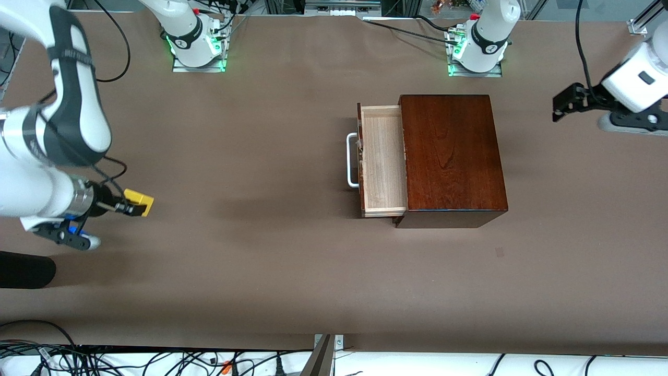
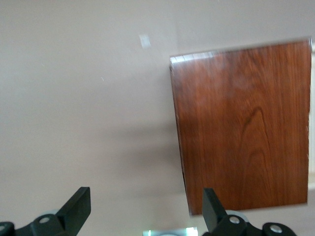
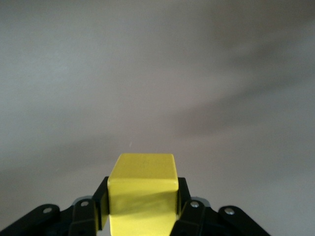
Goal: Open drawer, take yellow block, close drawer
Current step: 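Lift the yellow cube out and carry it beside the box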
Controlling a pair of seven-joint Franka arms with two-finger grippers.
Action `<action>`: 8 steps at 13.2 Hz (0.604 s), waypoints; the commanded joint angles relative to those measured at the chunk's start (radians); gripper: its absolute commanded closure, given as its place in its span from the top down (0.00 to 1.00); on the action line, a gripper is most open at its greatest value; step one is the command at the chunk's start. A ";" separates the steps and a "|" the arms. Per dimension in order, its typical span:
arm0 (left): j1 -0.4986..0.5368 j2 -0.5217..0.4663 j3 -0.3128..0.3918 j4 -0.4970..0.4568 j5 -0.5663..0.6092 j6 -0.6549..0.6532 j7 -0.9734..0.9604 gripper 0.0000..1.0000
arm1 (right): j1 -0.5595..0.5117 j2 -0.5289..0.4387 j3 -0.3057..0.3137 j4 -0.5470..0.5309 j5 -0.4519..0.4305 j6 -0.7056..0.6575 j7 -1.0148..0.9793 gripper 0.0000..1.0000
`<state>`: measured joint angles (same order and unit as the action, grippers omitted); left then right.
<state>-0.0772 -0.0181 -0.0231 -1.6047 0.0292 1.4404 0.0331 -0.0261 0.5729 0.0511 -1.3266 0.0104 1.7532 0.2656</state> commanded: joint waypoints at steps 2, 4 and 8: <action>-0.021 0.029 -0.112 0.020 -0.050 -0.074 0.017 1.00 | -0.018 0.118 0.013 0.009 0.008 0.173 -0.159 0.00; -0.021 0.056 -0.164 0.038 -0.113 -0.077 0.022 1.00 | -0.018 0.169 0.013 0.009 0.006 0.270 -0.221 0.00; -0.022 0.165 -0.351 0.087 -0.129 -0.054 0.235 1.00 | -0.012 0.243 0.013 0.010 -0.053 0.388 -0.252 0.00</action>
<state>-0.1065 0.0620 -0.3080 -1.5955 -0.0869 1.3931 0.1597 -0.0374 0.7945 0.0557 -1.3297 -0.0110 2.0987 0.0354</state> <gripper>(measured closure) 0.000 0.445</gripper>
